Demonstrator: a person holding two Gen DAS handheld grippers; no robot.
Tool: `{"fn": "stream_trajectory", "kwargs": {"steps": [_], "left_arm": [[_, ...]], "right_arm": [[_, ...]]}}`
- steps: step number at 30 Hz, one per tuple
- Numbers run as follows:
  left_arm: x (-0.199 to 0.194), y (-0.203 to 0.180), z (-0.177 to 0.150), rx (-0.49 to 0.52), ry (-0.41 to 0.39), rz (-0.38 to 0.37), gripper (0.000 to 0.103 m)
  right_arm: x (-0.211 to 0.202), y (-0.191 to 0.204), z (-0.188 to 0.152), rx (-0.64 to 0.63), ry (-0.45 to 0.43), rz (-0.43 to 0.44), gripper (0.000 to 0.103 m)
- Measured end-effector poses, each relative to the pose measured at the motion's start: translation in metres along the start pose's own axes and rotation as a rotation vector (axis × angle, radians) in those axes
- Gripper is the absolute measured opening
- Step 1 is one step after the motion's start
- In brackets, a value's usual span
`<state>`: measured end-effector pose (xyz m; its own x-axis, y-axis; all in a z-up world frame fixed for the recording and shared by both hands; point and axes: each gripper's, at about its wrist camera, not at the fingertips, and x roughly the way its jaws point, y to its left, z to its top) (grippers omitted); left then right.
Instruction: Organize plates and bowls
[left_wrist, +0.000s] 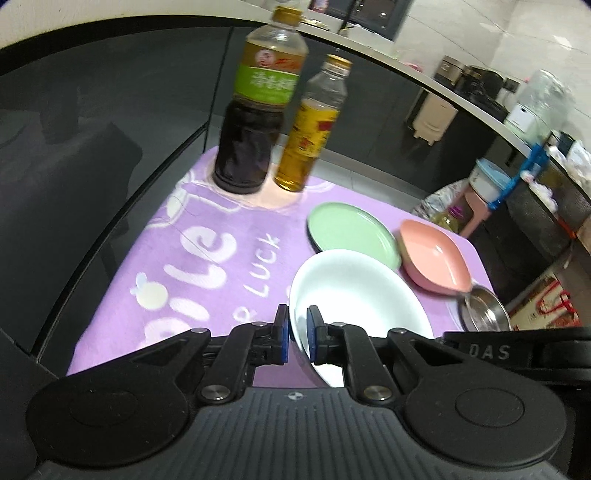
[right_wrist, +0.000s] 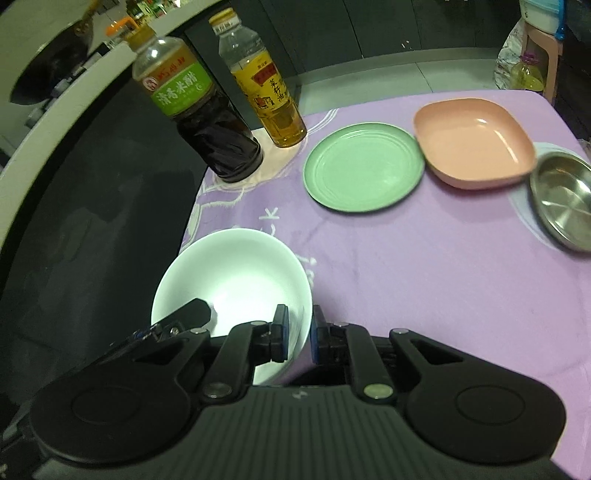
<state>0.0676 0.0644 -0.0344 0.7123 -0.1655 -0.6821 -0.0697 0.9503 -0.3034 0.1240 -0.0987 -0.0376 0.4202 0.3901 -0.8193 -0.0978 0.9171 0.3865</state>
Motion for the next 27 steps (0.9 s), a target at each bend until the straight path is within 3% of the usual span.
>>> {"fn": "stream_trajectory", "kwargs": {"steps": [10,27], "left_arm": [[-0.024,-0.027,-0.036,0.065,0.024,-0.017,0.009],[-0.038,-0.046,-0.071,0.169,0.071,-0.029,0.01]], "right_arm": [[-0.041,-0.03,-0.044,0.023,-0.027,0.054,0.01],[-0.062,-0.058,-0.086,0.009,-0.043,0.084,0.011]]}}
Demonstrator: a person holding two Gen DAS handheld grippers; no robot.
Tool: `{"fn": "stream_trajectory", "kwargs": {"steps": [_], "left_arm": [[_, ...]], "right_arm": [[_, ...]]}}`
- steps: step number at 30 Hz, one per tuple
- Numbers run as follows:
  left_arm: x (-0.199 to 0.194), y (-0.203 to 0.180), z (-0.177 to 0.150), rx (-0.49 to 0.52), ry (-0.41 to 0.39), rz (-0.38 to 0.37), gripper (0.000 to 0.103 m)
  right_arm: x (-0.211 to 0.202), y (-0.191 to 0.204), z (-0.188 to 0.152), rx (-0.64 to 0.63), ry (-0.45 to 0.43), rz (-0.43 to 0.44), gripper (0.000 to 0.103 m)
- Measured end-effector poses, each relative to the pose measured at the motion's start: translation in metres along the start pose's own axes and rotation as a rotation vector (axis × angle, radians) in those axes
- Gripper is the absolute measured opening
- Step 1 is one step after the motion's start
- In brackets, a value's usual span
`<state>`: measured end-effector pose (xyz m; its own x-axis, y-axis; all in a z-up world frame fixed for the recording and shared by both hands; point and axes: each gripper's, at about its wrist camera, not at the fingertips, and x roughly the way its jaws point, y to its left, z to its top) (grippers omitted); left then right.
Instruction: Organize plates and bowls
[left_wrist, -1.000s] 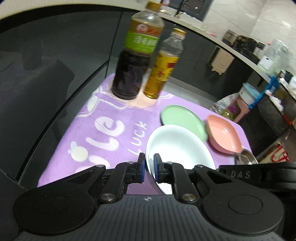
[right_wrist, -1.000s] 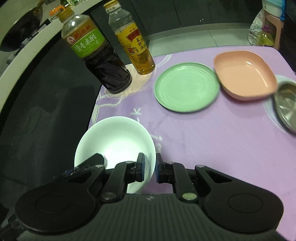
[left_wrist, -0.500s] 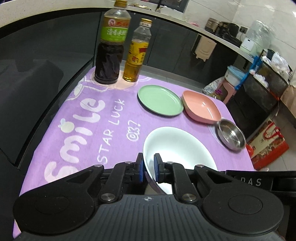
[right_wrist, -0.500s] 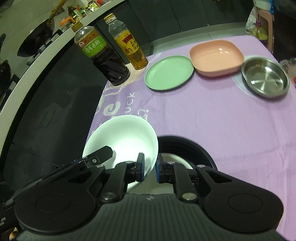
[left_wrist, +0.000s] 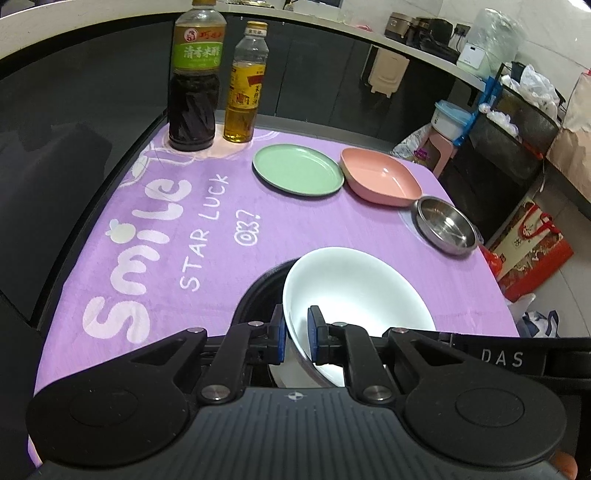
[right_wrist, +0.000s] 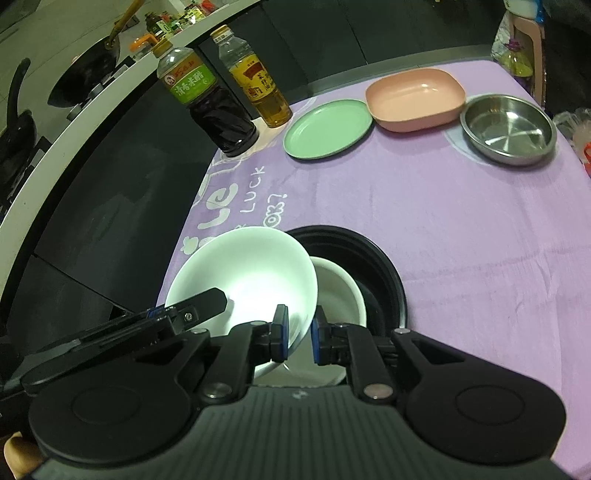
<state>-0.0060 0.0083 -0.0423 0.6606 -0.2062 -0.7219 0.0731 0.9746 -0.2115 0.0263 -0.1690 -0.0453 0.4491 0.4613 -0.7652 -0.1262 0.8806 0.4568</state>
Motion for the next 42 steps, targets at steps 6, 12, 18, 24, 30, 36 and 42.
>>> {"fn": "stream_trajectory", "kwargs": {"steps": [6,12,18,24,30,36,42], "left_arm": [[0.006,-0.003,-0.005,0.012,0.03,0.001,0.01],[0.015,-0.001,-0.011,0.015,0.068,0.002,0.011],[0.022,-0.002,-0.015,0.026,0.101,0.002,0.013],[0.024,0.0,-0.015,0.017,0.106,-0.008,0.013],[0.025,0.001,-0.016,0.022,0.111,-0.01,0.014],[0.027,0.002,-0.015,0.019,0.118,-0.012,0.014],[0.029,0.001,-0.016,0.025,0.125,-0.004,0.015]], "right_arm": [[0.0,-0.006,-0.007,-0.008,0.0,-0.016,0.011],[0.006,-0.009,-0.009,-0.021,0.014,-0.031,0.011],[0.011,-0.006,-0.011,-0.076,-0.001,-0.074,0.011],[0.013,-0.005,-0.012,-0.112,-0.009,-0.091,0.012],[0.014,-0.006,-0.011,-0.1,-0.016,-0.083,0.012],[0.009,-0.009,-0.008,-0.082,-0.017,-0.063,0.012],[0.004,-0.011,-0.006,-0.079,-0.03,-0.064,0.012]]}}
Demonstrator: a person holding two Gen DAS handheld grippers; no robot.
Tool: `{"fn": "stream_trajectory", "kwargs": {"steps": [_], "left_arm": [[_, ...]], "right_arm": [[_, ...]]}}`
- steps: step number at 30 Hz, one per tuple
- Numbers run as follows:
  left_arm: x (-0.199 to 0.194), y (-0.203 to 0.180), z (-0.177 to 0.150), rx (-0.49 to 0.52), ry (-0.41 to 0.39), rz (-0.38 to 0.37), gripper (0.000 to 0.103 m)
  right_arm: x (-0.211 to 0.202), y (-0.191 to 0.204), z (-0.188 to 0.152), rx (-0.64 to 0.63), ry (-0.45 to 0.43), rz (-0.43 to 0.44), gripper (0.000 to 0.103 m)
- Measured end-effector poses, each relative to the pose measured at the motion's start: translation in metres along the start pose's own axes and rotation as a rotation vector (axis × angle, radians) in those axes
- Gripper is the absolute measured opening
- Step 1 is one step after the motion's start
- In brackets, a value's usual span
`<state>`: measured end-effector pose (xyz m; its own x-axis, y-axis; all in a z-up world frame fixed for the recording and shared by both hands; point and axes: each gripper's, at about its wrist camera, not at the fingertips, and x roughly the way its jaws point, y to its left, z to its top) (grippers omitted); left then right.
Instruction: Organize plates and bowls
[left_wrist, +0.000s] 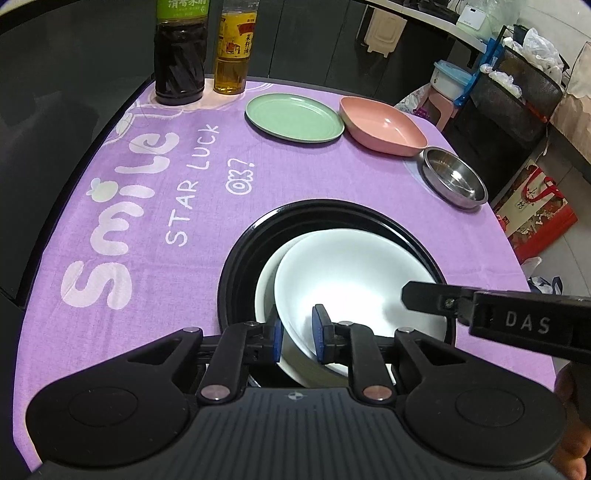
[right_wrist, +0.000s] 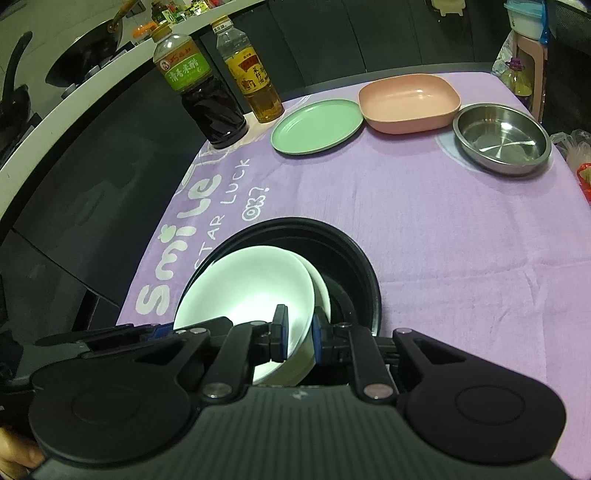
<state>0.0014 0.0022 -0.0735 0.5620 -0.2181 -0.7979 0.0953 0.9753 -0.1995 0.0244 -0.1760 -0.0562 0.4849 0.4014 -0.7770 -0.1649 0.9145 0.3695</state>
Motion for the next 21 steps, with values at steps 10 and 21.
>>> {"fn": "stream_trajectory", "kwargs": {"steps": [10,21], "left_arm": [[-0.003,0.0,0.001,0.005,-0.004,0.017,0.014],[-0.002,0.0,0.003,0.043,0.023,0.007,0.017]], "right_arm": [[-0.004,0.003,0.001,-0.032,-0.033,-0.01,0.019],[0.01,-0.003,-0.002,-0.014,0.026,-0.026,0.019]]}}
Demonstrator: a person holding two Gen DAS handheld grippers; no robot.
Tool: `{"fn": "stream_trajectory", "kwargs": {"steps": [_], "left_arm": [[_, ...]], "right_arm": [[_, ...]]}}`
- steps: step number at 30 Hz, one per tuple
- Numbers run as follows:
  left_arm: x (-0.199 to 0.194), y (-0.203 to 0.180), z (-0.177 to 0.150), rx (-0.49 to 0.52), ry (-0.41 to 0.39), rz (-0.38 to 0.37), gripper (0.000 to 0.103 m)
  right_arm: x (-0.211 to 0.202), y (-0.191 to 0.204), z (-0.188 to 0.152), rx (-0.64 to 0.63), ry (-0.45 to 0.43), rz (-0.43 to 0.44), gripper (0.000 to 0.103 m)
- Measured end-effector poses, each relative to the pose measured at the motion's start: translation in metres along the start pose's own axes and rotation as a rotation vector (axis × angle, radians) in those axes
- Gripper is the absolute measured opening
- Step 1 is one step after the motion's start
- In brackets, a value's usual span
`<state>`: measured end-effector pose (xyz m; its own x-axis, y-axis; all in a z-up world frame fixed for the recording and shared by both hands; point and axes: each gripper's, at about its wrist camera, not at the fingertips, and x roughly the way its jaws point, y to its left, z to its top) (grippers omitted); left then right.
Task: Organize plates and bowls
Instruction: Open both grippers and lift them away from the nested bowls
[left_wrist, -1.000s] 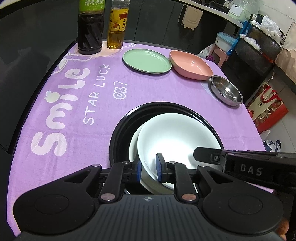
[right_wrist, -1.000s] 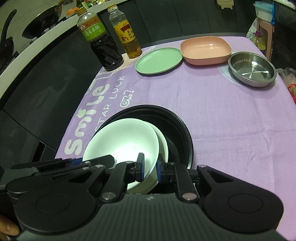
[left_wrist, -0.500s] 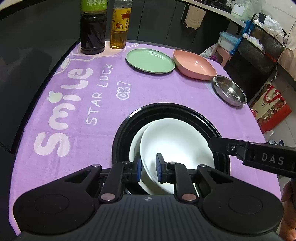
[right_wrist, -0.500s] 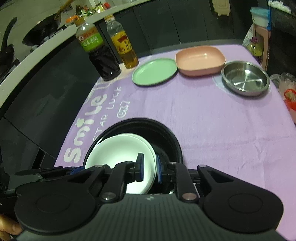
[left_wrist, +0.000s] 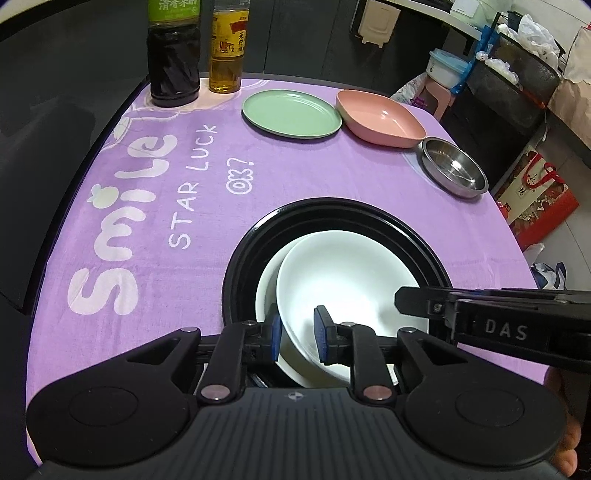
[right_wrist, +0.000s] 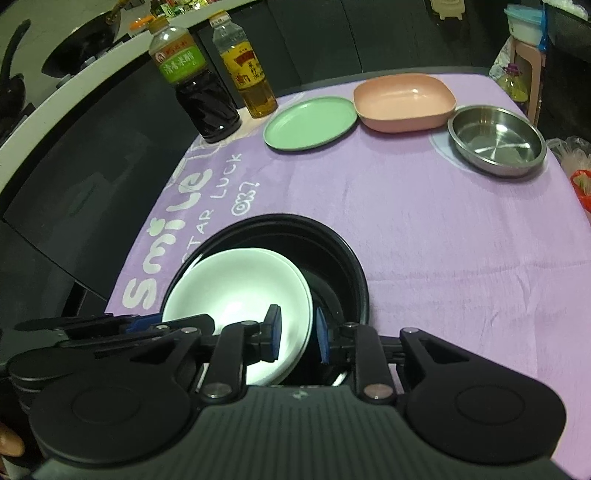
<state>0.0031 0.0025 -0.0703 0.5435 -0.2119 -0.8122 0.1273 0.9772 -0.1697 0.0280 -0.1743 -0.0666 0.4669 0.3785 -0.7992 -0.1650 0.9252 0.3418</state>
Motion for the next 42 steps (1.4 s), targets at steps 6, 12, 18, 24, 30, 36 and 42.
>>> {"fn": "stream_trajectory", "kwargs": {"steps": [6,12,18,24,30,36,42], "left_arm": [[-0.003,0.003,0.003,0.001,0.016,-0.014,0.017],[-0.023,0.017,0.01,-0.022,-0.064,0.01,0.023],[-0.017,0.027,0.011,-0.069,-0.045,0.018,0.024],[-0.016,0.026,0.011,-0.067,-0.051,0.013,0.024],[-0.015,0.027,0.012,-0.074,-0.053,0.021,0.024],[-0.014,0.026,0.014,-0.061,-0.07,0.041,0.024],[-0.009,0.025,0.018,-0.051,-0.071,0.052,0.024]], "right_arm": [[0.013,-0.001,-0.002,-0.011,0.028,-0.022,0.017],[0.015,0.0,-0.003,-0.025,0.025,-0.019,0.017],[0.015,0.0,-0.003,-0.017,0.032,-0.025,0.017],[0.01,0.0,-0.003,-0.013,0.012,-0.029,0.017],[0.003,-0.002,-0.003,-0.008,-0.008,-0.028,0.017],[-0.003,-0.003,0.001,-0.011,-0.034,-0.016,0.017],[-0.004,-0.007,0.008,-0.006,-0.045,-0.011,0.018]]}}
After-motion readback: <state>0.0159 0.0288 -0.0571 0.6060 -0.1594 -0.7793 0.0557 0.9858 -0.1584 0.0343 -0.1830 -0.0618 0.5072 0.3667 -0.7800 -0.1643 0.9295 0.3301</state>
